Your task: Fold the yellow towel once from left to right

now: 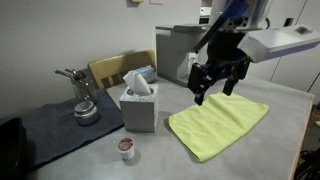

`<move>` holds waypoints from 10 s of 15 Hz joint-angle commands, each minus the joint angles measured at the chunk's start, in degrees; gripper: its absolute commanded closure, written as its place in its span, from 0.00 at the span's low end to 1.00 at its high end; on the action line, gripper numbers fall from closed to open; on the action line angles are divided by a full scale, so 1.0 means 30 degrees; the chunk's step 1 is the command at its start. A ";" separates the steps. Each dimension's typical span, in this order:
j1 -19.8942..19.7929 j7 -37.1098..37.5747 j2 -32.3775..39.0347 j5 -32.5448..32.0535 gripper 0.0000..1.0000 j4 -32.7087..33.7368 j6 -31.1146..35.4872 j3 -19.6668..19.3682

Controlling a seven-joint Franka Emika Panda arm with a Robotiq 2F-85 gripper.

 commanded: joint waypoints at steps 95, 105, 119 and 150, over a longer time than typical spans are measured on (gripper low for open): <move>-0.3979 -2.6123 0.5471 1.1415 0.99 0.1961 -0.1762 0.1642; -0.4147 -3.1564 0.3565 1.1118 0.99 0.0138 -0.4062 -0.1784; -0.3559 -3.0451 0.1754 1.1391 0.99 -0.0644 -0.1717 -0.3646; -0.3858 -2.4840 -0.0341 0.7028 0.99 -0.1307 0.0538 -0.6875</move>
